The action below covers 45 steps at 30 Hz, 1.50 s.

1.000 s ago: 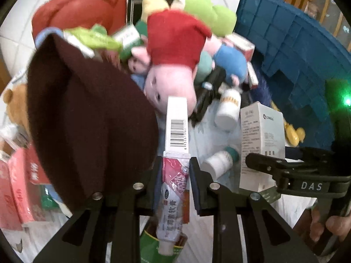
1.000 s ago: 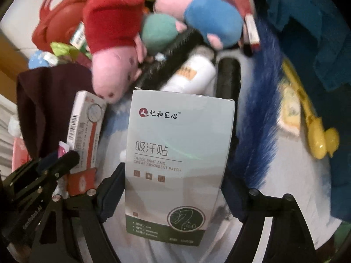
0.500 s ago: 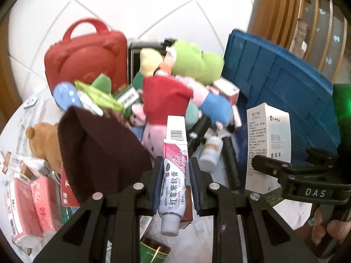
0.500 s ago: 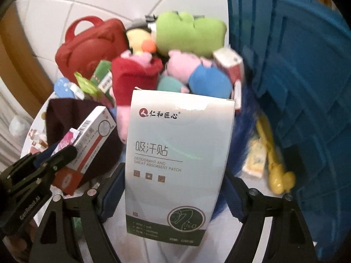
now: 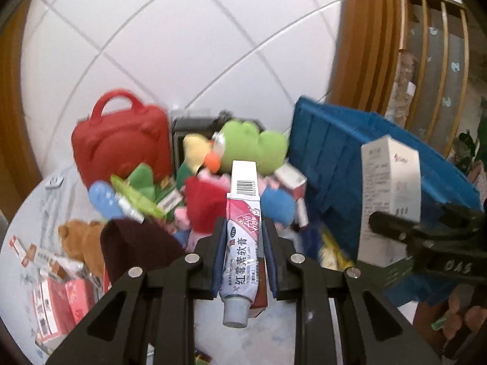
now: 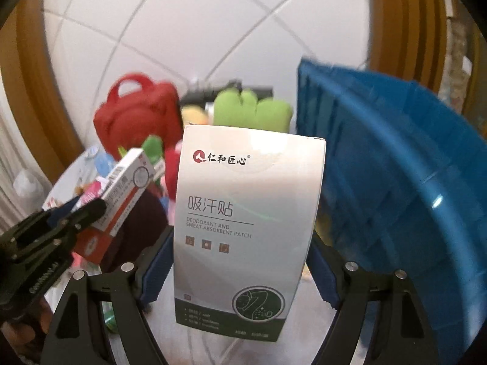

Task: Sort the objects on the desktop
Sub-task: 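Carry the tube and patch box over the crate and open both tools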

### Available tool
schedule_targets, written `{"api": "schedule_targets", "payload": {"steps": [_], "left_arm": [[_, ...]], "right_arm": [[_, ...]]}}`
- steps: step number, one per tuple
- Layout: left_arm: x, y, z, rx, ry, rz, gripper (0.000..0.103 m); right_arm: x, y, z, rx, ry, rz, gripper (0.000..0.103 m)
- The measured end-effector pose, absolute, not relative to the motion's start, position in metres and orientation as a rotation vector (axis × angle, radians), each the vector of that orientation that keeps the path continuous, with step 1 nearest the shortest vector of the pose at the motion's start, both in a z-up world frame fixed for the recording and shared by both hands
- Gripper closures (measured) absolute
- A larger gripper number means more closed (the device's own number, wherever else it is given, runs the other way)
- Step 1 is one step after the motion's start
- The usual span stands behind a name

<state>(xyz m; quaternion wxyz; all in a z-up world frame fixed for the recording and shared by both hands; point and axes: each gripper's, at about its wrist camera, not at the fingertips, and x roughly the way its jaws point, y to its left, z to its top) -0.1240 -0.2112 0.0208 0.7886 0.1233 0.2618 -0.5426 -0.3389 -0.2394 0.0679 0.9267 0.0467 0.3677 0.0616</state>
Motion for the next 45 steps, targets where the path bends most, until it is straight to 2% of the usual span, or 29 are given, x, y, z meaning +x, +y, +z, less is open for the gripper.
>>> {"api": "schedule_targets", "payload": {"steps": [8,15,22,29,45], "left_arm": [[-0.193,-0.24,0.075,0.227,0.445,-1.279,0.08],[-0.275,-0.284,0.107,0.212,0.371,-1.386,0.08],[-0.358,-0.341,0.118,0.268,0.358,-1.424,0.08],[-0.424,-0.384,0.106,0.395,0.405,-1.41,0.08],[-0.463,-0.403,0.089,0.517,0.425,-1.307,0.079]], "right_arm": [[-0.391,-0.316,0.162,0.113,0.551,0.04,0.022],[-0.427,-0.399,0.194,0.097,0.478,-0.107,0.022],[-0.432,-0.489,0.183,0.08,0.512,-0.195,0.022],[-0.413,-0.557,0.143,0.029,0.591,-0.217,0.022],[-0.385,-0.608,0.093,-0.041,0.656,-0.201,0.022]]}}
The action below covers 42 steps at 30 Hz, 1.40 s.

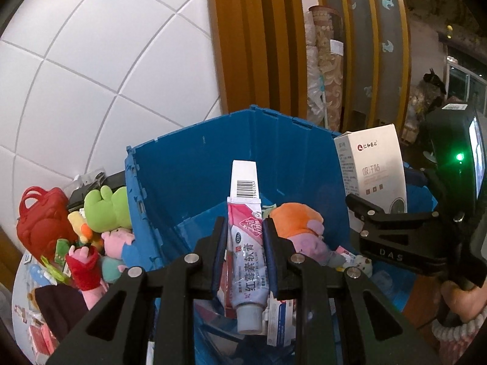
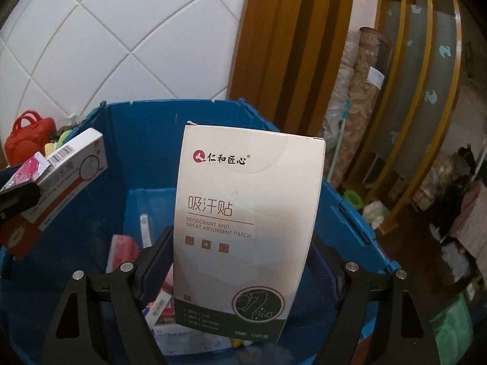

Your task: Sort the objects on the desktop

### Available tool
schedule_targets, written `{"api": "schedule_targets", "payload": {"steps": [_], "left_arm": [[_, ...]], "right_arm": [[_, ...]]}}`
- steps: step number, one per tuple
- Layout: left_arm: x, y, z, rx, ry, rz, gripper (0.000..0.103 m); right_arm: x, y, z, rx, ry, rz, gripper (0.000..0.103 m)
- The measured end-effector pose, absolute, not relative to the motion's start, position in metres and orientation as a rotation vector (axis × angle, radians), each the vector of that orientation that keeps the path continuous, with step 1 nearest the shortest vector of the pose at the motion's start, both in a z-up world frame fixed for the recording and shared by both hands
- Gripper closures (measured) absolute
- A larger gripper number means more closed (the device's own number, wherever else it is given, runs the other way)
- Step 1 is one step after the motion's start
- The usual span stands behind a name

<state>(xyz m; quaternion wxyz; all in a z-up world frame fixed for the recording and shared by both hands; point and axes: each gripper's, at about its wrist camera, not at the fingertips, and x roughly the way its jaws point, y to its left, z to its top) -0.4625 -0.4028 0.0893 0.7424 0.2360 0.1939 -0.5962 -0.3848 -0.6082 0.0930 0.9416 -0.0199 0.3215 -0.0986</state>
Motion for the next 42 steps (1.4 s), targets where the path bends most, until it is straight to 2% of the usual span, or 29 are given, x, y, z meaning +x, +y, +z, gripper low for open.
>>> {"api": "schedule_targets", "payload": {"steps": [2,4,6,19,42], "left_arm": [[-0.462,-0.401,0.091,0.51,0.412,-1.292,0.067],[-0.464,-0.395,0.094,0.494,0.385,-1.283,0.035],[-0.464,-0.39,0.096,0.482,0.36,-1.272,0.024],[-0.431,-0.351,0.102,0.403,0.446,-1.153,0.024],[-0.402,-0.296,0.104,0.325,0.452,-0.982,0.024]], "right_arm": [[-0.383,-0.609,0.092,-0.044,0.655,-0.196,0.021],[-0.384,-0.61,0.091,-0.041,0.649,-0.192,0.016],[-0.385,-0.61,0.091,-0.033,0.644,-0.191,0.0],[-0.415,-0.596,0.113,0.038,0.622,-0.113,0.0],[-0.444,-0.536,0.134,0.026,0.616,-0.027,0.0]]}}
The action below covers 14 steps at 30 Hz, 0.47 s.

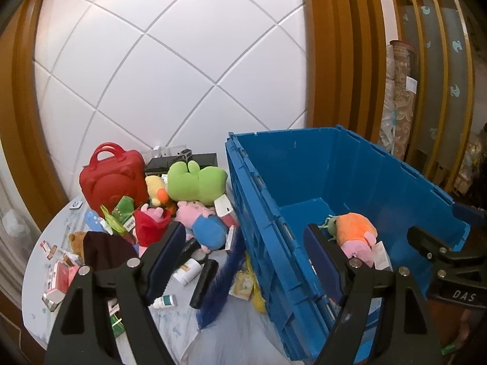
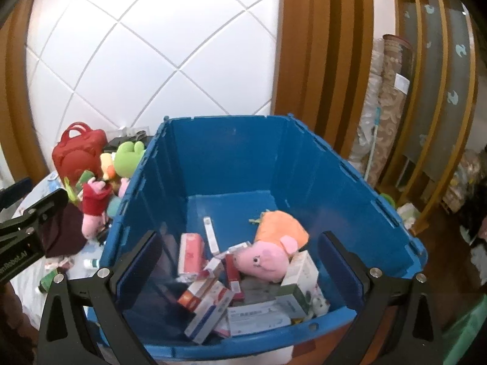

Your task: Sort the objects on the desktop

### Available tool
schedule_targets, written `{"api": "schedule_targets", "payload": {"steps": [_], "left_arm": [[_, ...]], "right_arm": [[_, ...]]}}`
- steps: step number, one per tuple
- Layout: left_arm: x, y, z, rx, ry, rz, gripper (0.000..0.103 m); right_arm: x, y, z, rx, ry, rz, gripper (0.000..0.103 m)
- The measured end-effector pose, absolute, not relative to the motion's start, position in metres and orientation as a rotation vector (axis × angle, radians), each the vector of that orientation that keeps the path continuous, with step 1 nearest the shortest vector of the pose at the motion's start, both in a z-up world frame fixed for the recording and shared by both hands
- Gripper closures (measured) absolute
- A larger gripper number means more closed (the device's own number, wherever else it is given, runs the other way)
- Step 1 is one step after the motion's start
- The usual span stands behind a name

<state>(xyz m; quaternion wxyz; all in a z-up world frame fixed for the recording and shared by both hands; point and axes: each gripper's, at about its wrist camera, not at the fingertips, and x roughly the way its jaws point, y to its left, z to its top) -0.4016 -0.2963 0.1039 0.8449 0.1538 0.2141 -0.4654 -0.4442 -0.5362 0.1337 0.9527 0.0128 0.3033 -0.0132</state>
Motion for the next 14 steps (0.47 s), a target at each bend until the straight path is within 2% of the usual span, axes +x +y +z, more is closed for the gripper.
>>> {"api": "schedule_targets", "payload": {"steps": [14], "left_arm": [[-0.4075,-0.2868,0.1089,0.315,0.434,-0.996,0.024]], "right_arm": [[-0.4526,-0.5347,0.1377,0.015,0.611,-0.029,0.0]]}}
